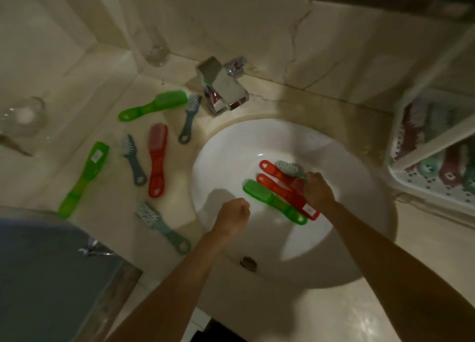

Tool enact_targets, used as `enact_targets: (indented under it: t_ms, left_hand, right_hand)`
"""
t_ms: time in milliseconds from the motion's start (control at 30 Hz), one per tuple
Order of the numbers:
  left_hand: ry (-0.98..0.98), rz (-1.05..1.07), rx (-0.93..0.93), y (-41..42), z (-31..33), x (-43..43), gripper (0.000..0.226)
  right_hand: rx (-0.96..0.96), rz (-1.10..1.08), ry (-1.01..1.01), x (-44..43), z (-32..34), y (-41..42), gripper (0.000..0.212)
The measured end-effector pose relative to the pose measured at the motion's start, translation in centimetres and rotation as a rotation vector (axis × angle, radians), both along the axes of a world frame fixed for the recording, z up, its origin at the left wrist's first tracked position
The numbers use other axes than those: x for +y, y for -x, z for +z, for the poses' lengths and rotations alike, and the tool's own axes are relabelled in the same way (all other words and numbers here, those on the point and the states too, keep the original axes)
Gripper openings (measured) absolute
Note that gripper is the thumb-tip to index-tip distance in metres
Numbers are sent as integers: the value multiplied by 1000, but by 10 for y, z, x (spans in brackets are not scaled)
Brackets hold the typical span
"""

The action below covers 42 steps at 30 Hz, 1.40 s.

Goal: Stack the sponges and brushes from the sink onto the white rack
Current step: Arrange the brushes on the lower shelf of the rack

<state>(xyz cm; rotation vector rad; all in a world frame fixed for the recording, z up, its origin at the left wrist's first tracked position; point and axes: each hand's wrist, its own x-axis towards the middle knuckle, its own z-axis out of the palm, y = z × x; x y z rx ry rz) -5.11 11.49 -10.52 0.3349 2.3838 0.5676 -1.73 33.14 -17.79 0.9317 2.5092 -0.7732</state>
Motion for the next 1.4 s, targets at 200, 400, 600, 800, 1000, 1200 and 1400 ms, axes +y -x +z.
enact_targets:
  t_ms: [200,400,600,800,1000,1200,1400]
  left_hand:
    - [-10,21,-10,12,-11,0,32]
    - [-13,-38,-10,15,-12,7,52]
    - [-40,-72,-26,15,-15,20,65]
    - [-64,-50,-48,18,-15,30,32]
    - [-123,-19,59,27,7,27,27]
    - [-214,118,137,38,51,1,26]
    - [-303,519,391,66,76,-68,20]
  right_hand:
    - [-46,30,-52,13,-20,16,28]
    - [-59,-50,-71,21,-18,23,26]
    - [-113,-30,-67,25,-18,24,23]
    - [-139,-9,-62,27,-9,20,27]
    - [-15,-40,-93,16,32,-3,21]
    - [157,-43,-40,-39,89,-3,23]
    - [321,132,45,-119,129,18,11]
